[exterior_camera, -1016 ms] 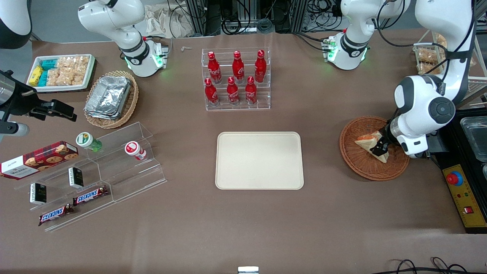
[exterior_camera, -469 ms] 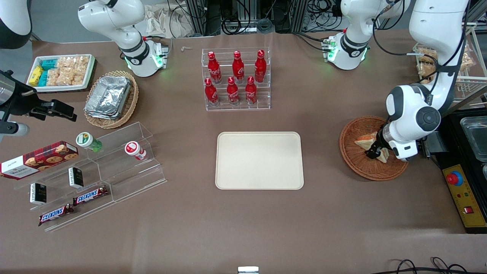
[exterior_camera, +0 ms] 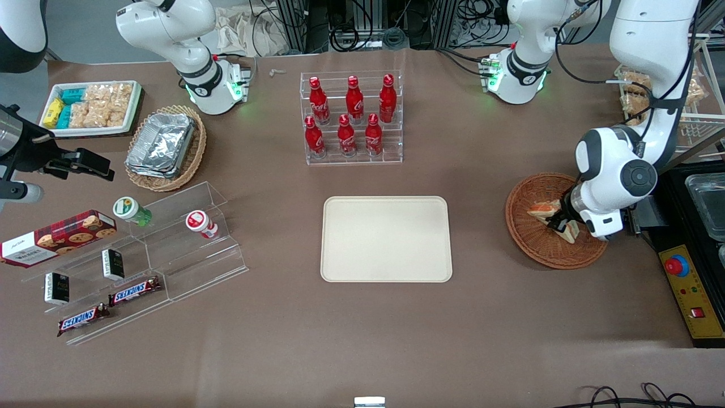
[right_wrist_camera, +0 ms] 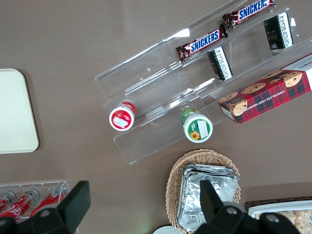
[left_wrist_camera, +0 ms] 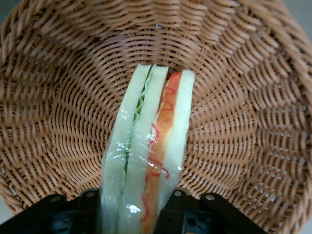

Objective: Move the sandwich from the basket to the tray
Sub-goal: 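Lower the open left gripper around the wrapped sandwich and close it, then lift the sandwich out of the basket and carry it over the tray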

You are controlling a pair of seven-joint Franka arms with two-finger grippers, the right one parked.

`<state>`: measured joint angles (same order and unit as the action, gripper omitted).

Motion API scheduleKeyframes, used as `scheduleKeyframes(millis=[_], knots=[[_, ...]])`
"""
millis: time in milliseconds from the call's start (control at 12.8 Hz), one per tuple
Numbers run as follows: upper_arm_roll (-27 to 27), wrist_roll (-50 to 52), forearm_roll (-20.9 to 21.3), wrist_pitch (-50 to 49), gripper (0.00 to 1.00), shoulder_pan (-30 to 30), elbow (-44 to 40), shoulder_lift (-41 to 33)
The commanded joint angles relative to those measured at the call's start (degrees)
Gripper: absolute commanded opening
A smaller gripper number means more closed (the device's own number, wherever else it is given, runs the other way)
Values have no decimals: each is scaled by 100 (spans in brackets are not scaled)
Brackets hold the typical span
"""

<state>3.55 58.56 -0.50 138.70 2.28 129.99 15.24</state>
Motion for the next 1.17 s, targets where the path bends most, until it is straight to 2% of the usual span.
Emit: scheduleKeyframes(millis=[0,312,547,859,1094], knots=[[-12,86,85,-463,0,-8,9,-590],[-100,-230,103,-2036,0,44,-675,-1338],[-354,-949,85,-3057,0,44,-1185,-1577],[-1460,-1881,85,-3077,0,44,-1528,-1481],[-2173,-2146,112,-2780,0,53,-1652,-1323]])
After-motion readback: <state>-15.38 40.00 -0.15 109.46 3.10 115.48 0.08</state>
